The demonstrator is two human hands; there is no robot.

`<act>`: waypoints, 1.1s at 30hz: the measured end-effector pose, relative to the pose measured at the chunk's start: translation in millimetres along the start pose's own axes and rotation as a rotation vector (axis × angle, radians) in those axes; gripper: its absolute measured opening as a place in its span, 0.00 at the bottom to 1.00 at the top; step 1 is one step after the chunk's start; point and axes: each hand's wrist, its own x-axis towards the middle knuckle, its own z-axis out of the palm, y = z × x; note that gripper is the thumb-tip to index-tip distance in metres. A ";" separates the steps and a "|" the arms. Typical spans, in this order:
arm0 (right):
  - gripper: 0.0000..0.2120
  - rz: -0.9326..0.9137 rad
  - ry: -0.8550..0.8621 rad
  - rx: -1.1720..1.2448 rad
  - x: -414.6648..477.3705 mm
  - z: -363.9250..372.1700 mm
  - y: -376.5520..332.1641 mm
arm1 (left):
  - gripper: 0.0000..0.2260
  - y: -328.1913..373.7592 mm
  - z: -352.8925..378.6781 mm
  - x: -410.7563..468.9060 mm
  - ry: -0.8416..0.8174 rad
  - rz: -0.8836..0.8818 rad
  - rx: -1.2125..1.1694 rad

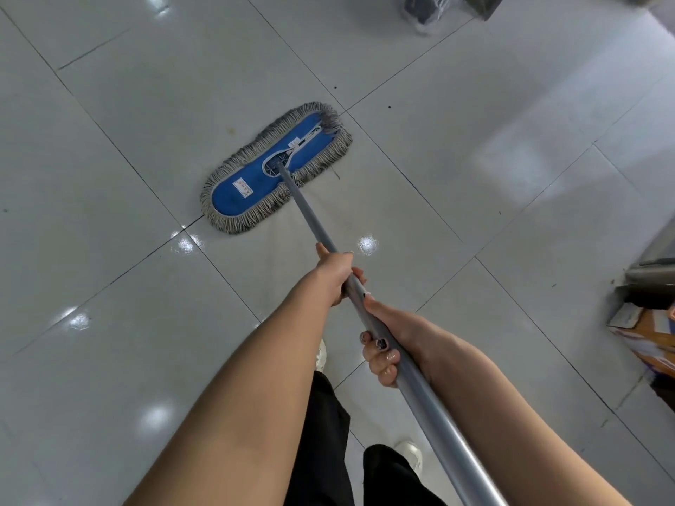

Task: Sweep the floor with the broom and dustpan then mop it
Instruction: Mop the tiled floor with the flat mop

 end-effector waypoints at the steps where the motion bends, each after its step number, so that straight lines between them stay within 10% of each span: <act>1: 0.27 -0.005 -0.002 0.007 2.1 6.9 -7.8 | 0.27 8.6 -5.9 4.4 0.004 -0.001 -0.001; 13: 0.25 -0.035 -0.040 0.033 -2.6 17.3 7.3 | 0.26 -0.5 -18.1 -2.2 0.016 0.017 -0.054; 33: 0.26 0.059 0.036 -0.277 -51.3 -99.1 185.4 | 0.22 -202.9 53.9 -104.2 0.114 -0.023 -0.307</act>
